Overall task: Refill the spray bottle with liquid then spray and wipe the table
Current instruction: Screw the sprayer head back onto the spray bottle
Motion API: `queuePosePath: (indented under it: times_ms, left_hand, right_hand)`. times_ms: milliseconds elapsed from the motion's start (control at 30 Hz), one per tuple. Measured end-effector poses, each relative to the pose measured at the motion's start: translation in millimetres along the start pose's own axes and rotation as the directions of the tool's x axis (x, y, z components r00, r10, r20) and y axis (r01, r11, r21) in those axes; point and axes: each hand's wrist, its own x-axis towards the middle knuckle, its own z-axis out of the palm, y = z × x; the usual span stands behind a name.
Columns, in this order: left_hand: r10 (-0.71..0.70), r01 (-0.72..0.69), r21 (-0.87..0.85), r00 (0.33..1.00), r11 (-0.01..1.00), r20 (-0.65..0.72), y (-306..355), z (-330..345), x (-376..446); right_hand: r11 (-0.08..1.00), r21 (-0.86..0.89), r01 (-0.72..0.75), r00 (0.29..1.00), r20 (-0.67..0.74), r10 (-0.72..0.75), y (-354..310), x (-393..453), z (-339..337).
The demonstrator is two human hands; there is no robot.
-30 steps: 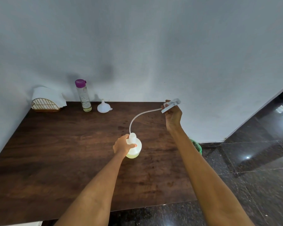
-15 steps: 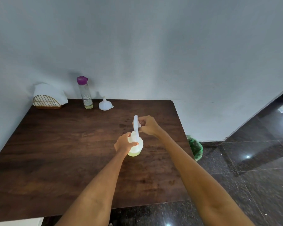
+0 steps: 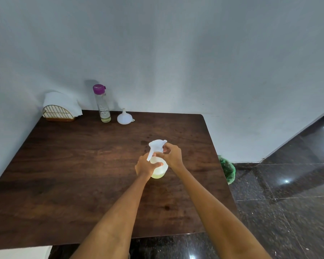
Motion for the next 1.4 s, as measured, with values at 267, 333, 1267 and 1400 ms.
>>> queuePosePath:
  times_ms: [267, 333, 1267, 1400]
  left_hand:
    - [0.029, -0.030, -0.102, 1.000, 0.994, -0.013, -7.1, 5.5, 1.5]
    - [0.060, -0.059, -0.106, 0.998, 0.993, 0.004, -8.5, 6.1, 2.2]
    - [0.522, -0.530, 0.047, 0.811, 0.847, -0.265, 15.0, -37.0, -11.0]
    - [0.591, -0.575, 0.137, 0.782, 0.807, -0.198, 11.4, -46.3, 1.7]
  right_hand:
    - [0.971, 0.203, -0.127, 0.960, -0.221, 0.172, 4.7, -20.7, 34.5]
    - [0.958, 0.228, -0.176, 0.939, -0.254, 0.233, -0.8, -22.1, 38.9]
    - [0.950, 0.240, -0.200, 0.954, -0.173, 0.245, -0.5, -19.1, 29.9]
    - [0.954, 0.272, -0.127, 0.988, -0.045, 0.145, 5.7, -18.4, 24.1]
